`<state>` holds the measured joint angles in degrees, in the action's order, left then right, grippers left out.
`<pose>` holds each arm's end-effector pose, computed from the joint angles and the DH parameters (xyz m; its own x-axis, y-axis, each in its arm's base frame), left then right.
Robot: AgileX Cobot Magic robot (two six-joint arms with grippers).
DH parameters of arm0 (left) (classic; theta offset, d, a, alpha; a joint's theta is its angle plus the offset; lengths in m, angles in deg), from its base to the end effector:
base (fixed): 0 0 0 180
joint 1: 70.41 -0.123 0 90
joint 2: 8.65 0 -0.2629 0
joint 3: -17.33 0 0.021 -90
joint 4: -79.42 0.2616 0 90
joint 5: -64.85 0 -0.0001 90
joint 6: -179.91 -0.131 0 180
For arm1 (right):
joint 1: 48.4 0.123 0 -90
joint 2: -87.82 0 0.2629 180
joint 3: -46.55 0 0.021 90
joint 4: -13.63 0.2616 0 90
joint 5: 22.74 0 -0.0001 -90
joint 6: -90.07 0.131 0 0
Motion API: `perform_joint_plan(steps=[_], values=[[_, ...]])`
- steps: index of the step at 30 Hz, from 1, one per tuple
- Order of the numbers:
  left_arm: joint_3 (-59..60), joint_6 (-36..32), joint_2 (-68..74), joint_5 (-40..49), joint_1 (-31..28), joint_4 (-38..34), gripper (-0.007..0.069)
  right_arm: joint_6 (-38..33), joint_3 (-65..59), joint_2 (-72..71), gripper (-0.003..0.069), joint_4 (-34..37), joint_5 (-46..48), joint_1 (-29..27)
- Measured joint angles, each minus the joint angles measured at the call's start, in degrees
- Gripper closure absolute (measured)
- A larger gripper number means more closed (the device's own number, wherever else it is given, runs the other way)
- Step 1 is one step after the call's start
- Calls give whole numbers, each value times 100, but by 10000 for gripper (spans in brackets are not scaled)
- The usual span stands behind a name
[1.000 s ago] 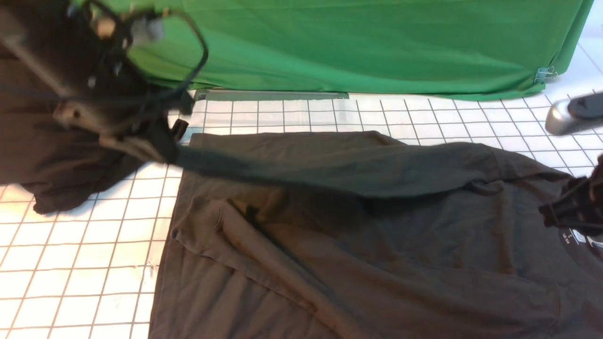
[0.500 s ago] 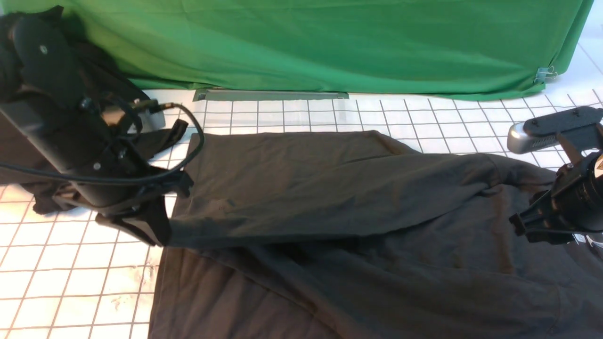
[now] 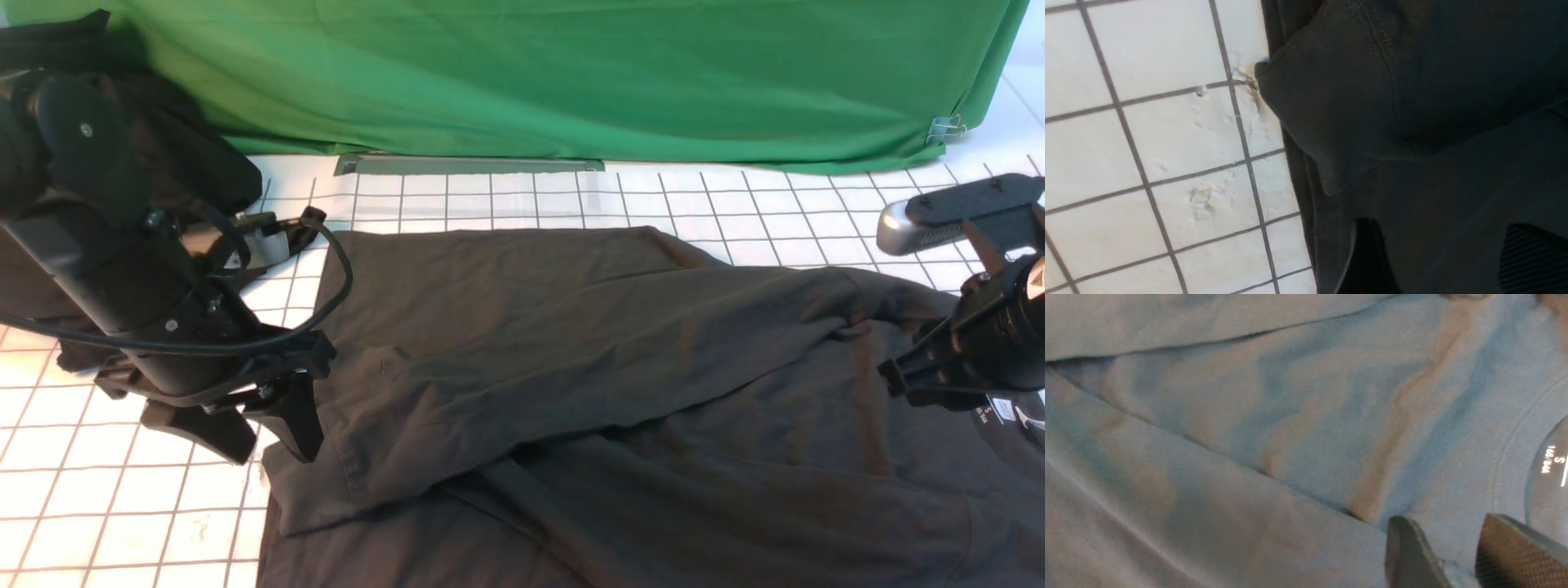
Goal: Fold a long-sleeved shirt over a white checkered tablecloth.
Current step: 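Grasp the near edge of the shirt at its hem and shoulder corners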
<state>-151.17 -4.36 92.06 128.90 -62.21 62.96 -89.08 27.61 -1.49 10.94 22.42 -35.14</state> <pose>0.3013 -0.0772 0.1756 -0.9936 0.0904 -0.0680 0.1050 0.9604 -0.2580 0.3050 0.0674 0.1993 -0.8763 -0.2253 -0.4258 -0.2315 0.9721 -0.0379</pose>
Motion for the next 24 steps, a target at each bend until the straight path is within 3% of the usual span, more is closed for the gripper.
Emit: perform_joint_plan(steps=[2, 4, 5, 8, 13, 18, 24], values=[[0, -127, 0, 35, 160, 66, 313, -200, 454, 176, 435, 69, 406, -91], [0, -183, 0, -16, 531, 205, 440, -491, 1114, 472, 475, 310, 746, -282], [0, -188, 0, -35, 568, 228, 452, -521, 1181, 504, 480, 342, 794, -325], [2, -183, 0, -409, 1152, 303, 599, -1081, 2387, 1197, 553, 1189, 1151, -643], [6, -33, 0, -846, 1541, 251, 627, -1645, 3819, 2248, 537, 1735, 1569, -602], [6, 77, 29, -1340, 1634, 328, 630, -2097, 5477, 3690, 321, 1815, 1647, -122], [6, 196, 439, -2205, 1634, 387, 630, -2179, 6812, 5116, 258, 1726, 1722, 96]])
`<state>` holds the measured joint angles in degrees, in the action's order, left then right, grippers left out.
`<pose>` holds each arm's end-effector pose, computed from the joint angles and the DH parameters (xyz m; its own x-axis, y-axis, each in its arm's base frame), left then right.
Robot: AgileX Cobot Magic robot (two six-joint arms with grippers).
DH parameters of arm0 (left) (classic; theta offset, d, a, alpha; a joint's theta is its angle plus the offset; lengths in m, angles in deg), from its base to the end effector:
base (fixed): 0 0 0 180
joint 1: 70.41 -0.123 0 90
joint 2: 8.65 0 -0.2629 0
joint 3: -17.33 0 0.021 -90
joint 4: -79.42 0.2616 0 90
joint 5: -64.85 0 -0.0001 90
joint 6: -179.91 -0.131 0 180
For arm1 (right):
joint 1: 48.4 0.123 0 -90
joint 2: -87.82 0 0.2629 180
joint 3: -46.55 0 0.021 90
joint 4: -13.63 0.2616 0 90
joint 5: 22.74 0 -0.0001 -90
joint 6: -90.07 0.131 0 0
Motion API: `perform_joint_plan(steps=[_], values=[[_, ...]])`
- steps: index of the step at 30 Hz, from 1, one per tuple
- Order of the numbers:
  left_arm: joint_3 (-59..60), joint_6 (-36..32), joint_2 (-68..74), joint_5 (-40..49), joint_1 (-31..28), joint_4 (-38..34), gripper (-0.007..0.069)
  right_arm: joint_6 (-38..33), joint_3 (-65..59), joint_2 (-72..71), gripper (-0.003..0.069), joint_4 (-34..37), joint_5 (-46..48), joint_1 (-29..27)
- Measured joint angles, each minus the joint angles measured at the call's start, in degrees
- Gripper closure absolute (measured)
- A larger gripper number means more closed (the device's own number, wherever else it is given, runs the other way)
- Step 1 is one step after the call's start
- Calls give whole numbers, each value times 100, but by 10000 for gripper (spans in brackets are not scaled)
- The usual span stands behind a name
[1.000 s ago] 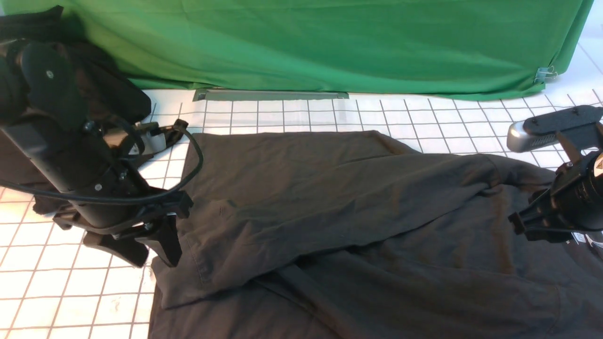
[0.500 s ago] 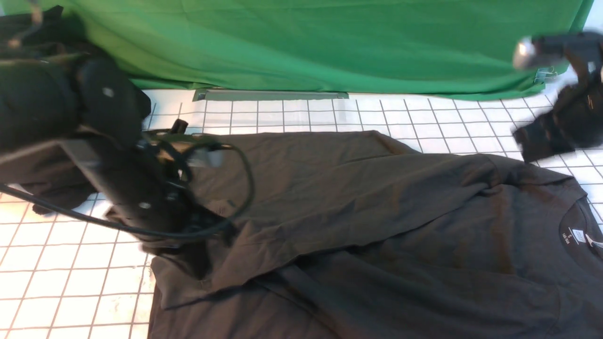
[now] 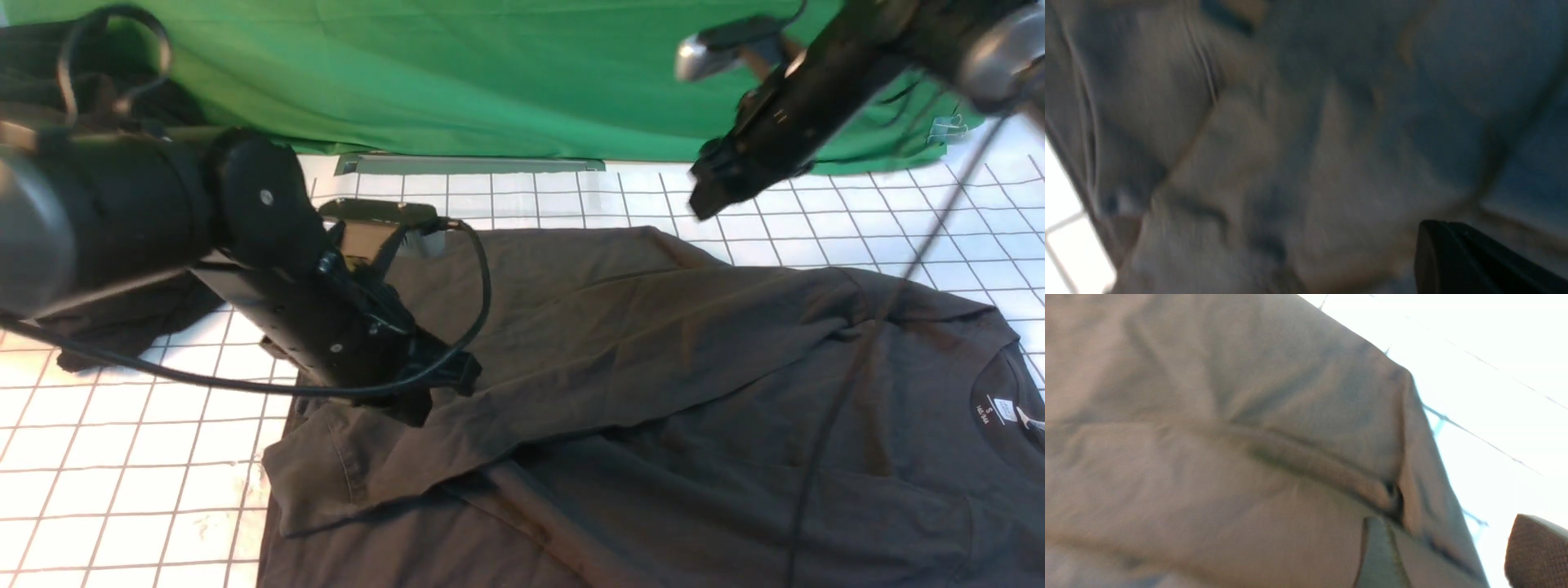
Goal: Fold a long-sleeved shirt over a white checkered tablecloth.
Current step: 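Grasp the near edge of the shirt at its hem and shoulder corners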
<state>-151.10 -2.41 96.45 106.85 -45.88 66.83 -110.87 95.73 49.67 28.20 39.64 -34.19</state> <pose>0.3197 -0.1669 0.1580 -0.8938 0.2734 -0.3554 0.3527 0.9182 -0.1805 0.5012 0.1570 0.1791 -0.7661 -0.4385 -0.4699 -0.5354 0.8399 0.0893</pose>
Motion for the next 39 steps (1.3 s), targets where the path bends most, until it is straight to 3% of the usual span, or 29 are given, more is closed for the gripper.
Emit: perform_joint_plan(steps=[12, 15, 16, 20, 32, 39], values=[[11, 43, 945, -146, 0, 30, 630, 97, 280, 766, 268, -311, 39, 0], [11, 43, 945, -160, 0, 43, 630, 154, 304, 765, 364, -405, 20, 0], [11, 43, 945, -164, 0, 43, 630, 166, 315, 765, 471, -419, -37, 0], [11, 43, 945, -164, 0, 43, 630, 168, 315, 765, 636, -459, -257, 0], [11, 43, 945, -164, 0, 43, 629, 369, 315, 765, 655, -645, -606, -17], [11, 43, 945, -164, 0, 43, 629, 760, 357, 759, 631, -561, -287, -74]])
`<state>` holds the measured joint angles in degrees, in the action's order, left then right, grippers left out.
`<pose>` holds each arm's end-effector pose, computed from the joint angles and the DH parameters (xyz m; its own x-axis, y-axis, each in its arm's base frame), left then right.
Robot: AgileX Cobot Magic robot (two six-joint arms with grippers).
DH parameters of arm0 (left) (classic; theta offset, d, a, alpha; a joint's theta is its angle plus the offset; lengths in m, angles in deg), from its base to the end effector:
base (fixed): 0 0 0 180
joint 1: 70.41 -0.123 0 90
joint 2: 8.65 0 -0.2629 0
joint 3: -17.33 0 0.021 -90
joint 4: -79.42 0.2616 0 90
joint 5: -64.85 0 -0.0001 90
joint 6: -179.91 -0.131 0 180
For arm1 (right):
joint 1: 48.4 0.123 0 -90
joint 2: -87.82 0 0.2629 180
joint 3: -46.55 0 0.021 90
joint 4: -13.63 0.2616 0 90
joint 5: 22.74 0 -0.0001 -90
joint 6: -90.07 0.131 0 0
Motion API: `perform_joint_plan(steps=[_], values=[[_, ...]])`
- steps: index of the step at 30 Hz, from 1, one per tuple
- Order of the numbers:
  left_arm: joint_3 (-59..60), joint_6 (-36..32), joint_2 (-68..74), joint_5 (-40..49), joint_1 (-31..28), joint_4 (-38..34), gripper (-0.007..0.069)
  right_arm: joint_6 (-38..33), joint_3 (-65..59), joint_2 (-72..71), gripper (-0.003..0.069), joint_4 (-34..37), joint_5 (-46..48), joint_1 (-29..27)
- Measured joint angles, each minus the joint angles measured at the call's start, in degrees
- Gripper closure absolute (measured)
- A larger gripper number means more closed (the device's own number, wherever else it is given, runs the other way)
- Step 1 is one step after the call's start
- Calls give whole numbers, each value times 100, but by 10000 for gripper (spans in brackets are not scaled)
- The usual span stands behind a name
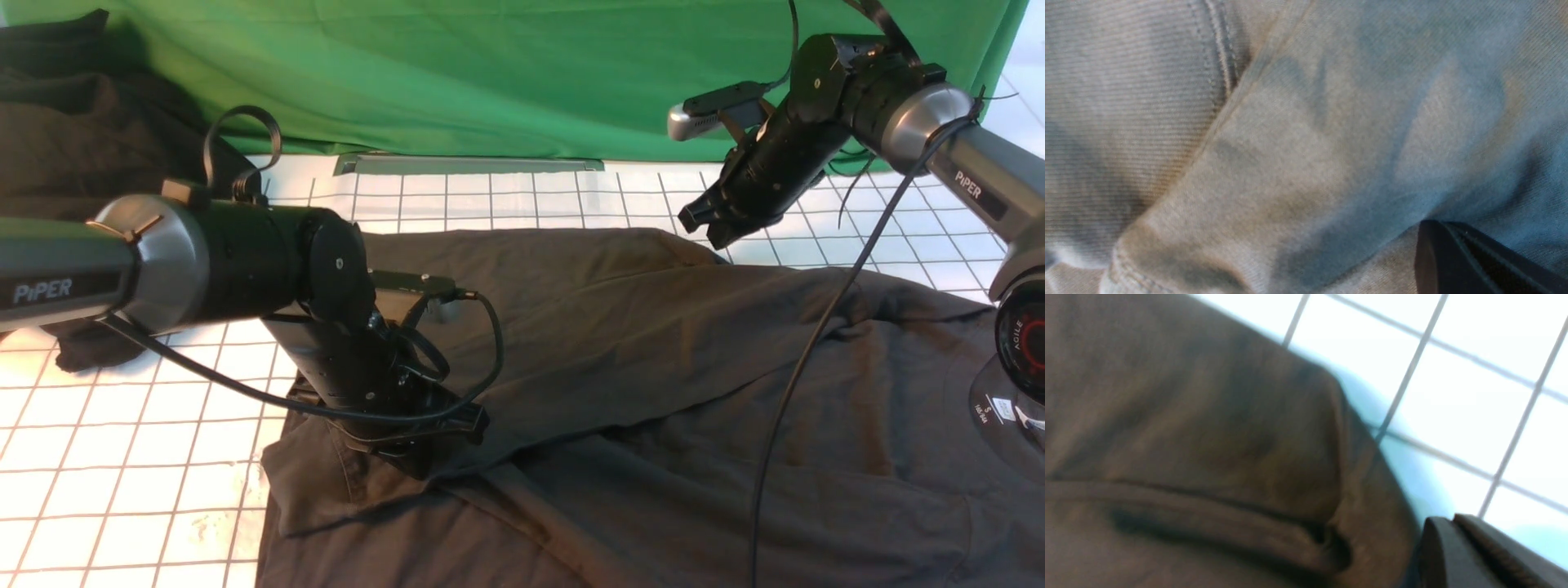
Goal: Fold a long-sleeved shirt over a white checkered tablecloth.
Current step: 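Grasp the near edge of the shirt at its hem and shoulder corners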
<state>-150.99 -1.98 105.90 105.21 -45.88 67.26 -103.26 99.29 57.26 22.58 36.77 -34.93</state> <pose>0.3238 -0.1674 0.0985 -0.9322 0.2845 -0.2236 0.3235 0.9321 -0.1626 0.5226 0.1432 0.1285 -0.8341 -0.3550 -0.4222 -0.4160 0.9075 0.0588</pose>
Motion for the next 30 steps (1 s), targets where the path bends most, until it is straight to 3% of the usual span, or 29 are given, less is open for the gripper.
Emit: perform_joint_plan(steps=[3, 5, 6, 8, 10, 15, 21, 23, 25, 30], values=[[0, 0, 0, 0, 0, 0, 629, 37, 47, 0, 569, 69, 225, 41], [0, 0, 0, 0, 0, -7, 629, -22, 67, 0, 441, 69, 257, 145], [0, 0, 0, 0, 0, -7, 629, -40, 67, 0, 431, 69, 252, 150], [0, 0, 0, 0, 0, -18, 629, -99, 67, 0, 341, 69, 113, 225], [0, 0, 0, 0, 0, -18, 629, -105, 67, 0, 316, 31, -30, 256], [0, 0, 0, 0, 0, -61, 629, -109, 67, 95, 424, -149, -71, 250], [0, 0, 0, 0, 0, -85, 629, -109, 67, 163, 468, -173, -16, 250], [0, 0, 0, 0, 0, -84, 629, -117, 67, 163, 576, -195, -77, 245], [0, 0, 0, 0, 0, -84, 629, -117, 67, 163, 627, -208, -125, 238], [0, 0, 0, 0, 0, -88, 629, -115, 67, 163, 639, -468, -287, 232]])
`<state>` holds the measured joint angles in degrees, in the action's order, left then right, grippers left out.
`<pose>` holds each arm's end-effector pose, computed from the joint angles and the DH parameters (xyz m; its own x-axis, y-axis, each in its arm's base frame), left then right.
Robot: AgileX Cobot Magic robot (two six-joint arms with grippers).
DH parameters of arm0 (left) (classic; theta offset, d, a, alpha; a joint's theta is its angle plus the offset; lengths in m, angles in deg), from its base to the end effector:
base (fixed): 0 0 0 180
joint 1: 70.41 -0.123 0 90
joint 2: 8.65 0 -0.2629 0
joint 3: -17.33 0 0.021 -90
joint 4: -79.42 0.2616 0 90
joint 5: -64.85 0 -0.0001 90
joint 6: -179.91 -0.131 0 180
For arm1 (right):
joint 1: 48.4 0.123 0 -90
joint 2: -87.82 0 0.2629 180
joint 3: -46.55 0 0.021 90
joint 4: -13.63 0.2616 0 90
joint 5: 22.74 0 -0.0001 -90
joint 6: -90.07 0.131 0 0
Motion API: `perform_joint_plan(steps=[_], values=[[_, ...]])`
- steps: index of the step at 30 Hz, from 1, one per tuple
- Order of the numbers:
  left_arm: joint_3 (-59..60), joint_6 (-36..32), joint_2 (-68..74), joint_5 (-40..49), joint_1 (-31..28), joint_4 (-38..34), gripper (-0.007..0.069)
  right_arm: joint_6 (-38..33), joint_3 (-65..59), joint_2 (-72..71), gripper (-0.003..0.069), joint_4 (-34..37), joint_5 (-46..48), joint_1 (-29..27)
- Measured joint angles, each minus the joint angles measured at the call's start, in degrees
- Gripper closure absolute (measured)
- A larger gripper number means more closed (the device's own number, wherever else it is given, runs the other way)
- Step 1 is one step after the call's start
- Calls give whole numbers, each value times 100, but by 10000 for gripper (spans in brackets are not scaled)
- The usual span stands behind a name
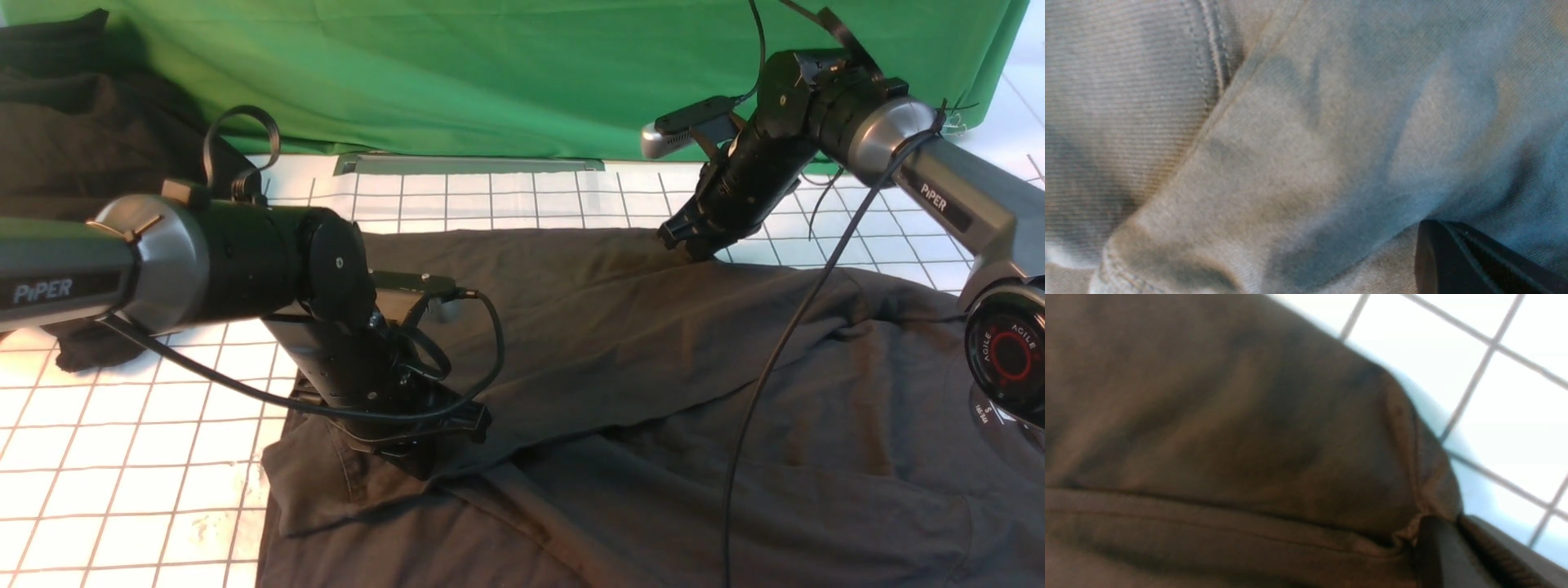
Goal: Fold a long-sleeved shirt over a white checkered tablecloth.
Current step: 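Grasp the near edge of the shirt at its hem and shoulder corners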
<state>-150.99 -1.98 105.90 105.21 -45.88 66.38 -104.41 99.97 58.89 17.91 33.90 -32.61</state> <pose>0.3234 -0.1687 0.0988 -0.9359 0.2735 -0.2220 0.3142 0.9331 -0.1748 0.5260 0.1572 0.1184 -0.7846 -0.4397 -0.4371 -0.4730 0.8803 -0.0365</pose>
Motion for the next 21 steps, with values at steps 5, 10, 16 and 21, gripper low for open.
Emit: perform_joint_plan(steps=[5, 10, 16, 21], values=[[0, 0, 0, -2, 0, -2, 629, 133, 74, 0, 638, -142, -178, -81], [0, 0, 0, -12, 0, -20, 629, 145, 116, 0, 638, -221, -343, -107], [0, 0, 0, -39, 0, -20, 629, 134, 116, 5, 597, -335, -605, -107], [0, 0, -77, -2, 0, -58, 629, 390, 474, 5, 387, -672, -348, -118]])
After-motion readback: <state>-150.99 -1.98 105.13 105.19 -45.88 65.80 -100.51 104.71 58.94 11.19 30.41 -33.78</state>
